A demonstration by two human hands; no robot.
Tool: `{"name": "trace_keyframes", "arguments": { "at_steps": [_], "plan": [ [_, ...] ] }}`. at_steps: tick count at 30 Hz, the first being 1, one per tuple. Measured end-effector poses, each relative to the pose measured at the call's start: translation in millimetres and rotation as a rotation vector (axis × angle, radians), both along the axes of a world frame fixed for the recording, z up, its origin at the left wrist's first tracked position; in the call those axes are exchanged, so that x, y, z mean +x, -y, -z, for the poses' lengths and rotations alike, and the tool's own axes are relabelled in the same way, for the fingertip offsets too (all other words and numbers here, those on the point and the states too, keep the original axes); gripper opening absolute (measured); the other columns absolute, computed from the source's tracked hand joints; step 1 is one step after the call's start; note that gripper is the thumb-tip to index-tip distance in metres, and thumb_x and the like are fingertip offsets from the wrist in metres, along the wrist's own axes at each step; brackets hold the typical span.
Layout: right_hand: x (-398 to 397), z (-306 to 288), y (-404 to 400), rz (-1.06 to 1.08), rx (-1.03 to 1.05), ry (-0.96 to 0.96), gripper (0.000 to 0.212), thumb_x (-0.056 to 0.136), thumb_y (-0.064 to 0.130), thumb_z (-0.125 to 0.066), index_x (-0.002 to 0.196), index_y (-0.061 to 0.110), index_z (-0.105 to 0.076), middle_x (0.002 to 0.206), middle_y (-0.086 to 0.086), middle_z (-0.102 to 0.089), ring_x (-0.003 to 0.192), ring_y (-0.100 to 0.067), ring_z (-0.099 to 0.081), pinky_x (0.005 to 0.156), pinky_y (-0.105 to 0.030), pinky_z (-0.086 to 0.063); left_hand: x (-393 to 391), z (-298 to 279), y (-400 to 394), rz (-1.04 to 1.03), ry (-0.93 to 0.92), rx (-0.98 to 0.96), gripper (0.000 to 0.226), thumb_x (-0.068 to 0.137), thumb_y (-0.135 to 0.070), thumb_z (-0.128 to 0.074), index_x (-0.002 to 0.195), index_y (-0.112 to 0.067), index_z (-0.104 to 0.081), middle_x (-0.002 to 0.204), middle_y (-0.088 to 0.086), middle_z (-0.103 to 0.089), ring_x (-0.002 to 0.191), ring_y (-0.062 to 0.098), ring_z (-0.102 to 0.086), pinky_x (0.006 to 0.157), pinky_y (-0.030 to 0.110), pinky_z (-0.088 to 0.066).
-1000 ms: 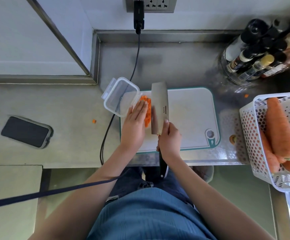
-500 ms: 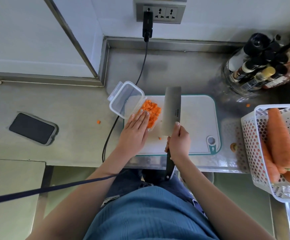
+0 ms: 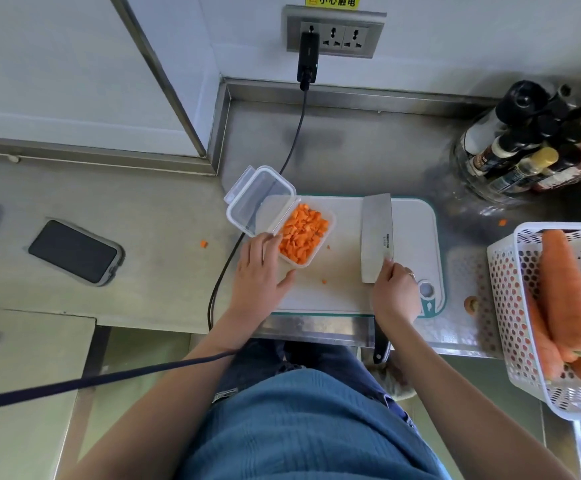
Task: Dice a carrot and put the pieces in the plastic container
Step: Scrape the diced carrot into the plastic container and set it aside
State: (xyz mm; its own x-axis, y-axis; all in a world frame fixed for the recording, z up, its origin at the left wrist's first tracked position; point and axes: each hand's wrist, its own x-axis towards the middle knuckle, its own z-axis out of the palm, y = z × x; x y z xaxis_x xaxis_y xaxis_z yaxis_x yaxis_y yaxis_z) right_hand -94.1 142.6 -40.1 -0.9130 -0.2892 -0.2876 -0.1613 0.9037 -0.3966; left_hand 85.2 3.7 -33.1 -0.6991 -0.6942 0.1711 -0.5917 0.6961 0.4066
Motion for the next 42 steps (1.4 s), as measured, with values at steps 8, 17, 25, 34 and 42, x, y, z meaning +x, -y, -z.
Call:
{"name": "trace_keyframes", "arguments": {
  "at_steps": [8, 17, 25, 34, 42],
  "plan": [
    [-12.0, 1.5, 3.0, -0.079, 0.062, -0.028, 0.047, 0.103, 0.042, -0.025, 0.106, 0.007, -0.056, 0.102, -0.016, -0.059, 0.092, -0.036, -0.057, 0.066, -0.036, -0.040, 8.3, 4.7, -4.7, -0.255, -0.038, 0.161, 0.060, 0.057, -0.033, -0.086, 0.093, -0.002, -0.049, 0.091, 0.011, -0.051, 0.085, 0.028, -0.049, 0.072, 0.033, -0.043],
    [-15.4, 4.0, 0.3, -0.140, 0.085, -0.043, 0.036, 0.102, 0.038, -0.029, 0.099, 0.007, -0.047, 0.102, -0.018, -0.057, 0.094, -0.037, -0.054, 0.062, -0.037, -0.038, -19.0, -1.6, -5.0, -0.431, -0.079, 0.511, 0.115, 0.046, -0.046, -0.089, 0.135, 0.001, -0.033, 0.129, 0.016, -0.045, 0.123, 0.032, -0.035, 0.106, 0.039, -0.023],
    [-22.0, -3.8, 1.3, -0.149, -0.104, -0.045, 0.017, 0.098, 0.019, -0.046, 0.085, 0.013, -0.036, 0.086, -0.010, -0.051, 0.079, -0.031, -0.048, 0.062, -0.036, -0.033, -31.5, -3.3, 6.2, -0.444, -0.355, 0.822, 0.128, 0.035, -0.056, -0.078, 0.143, -0.023, -0.018, 0.121, -0.022, -0.046, 0.121, 0.019, -0.038, 0.103, 0.048, -0.035],
    [-31.0, -83.9, 120.4, -0.258, -0.669, 0.471, 0.040, 0.101, 0.046, -0.029, 0.106, 0.027, -0.064, 0.100, 0.011, -0.065, 0.097, -0.006, -0.059, 0.088, -0.019, -0.041, -35.9, -10.6, 18.5, -0.095, -0.386, 0.711, 0.091, 0.053, -0.012, -0.088, 0.127, -0.017, -0.037, 0.117, -0.025, -0.044, 0.100, 0.012, -0.056, 0.078, 0.032, -0.048],
    [-26.4, -33.8, 83.0, -0.736, -0.289, 0.342, 0.070, 0.080, 0.033, -0.075, 0.137, 0.017, -0.038, 0.140, 0.002, -0.046, 0.122, -0.014, -0.043, 0.097, -0.029, -0.037, -19.2, -16.4, 39.0, 0.065, -0.062, 0.467, 0.060, 0.075, -0.010, -0.075, 0.130, -0.016, -0.051, 0.145, -0.001, -0.039, 0.109, 0.021, -0.056, 0.088, 0.034, -0.048]
  ]
}}
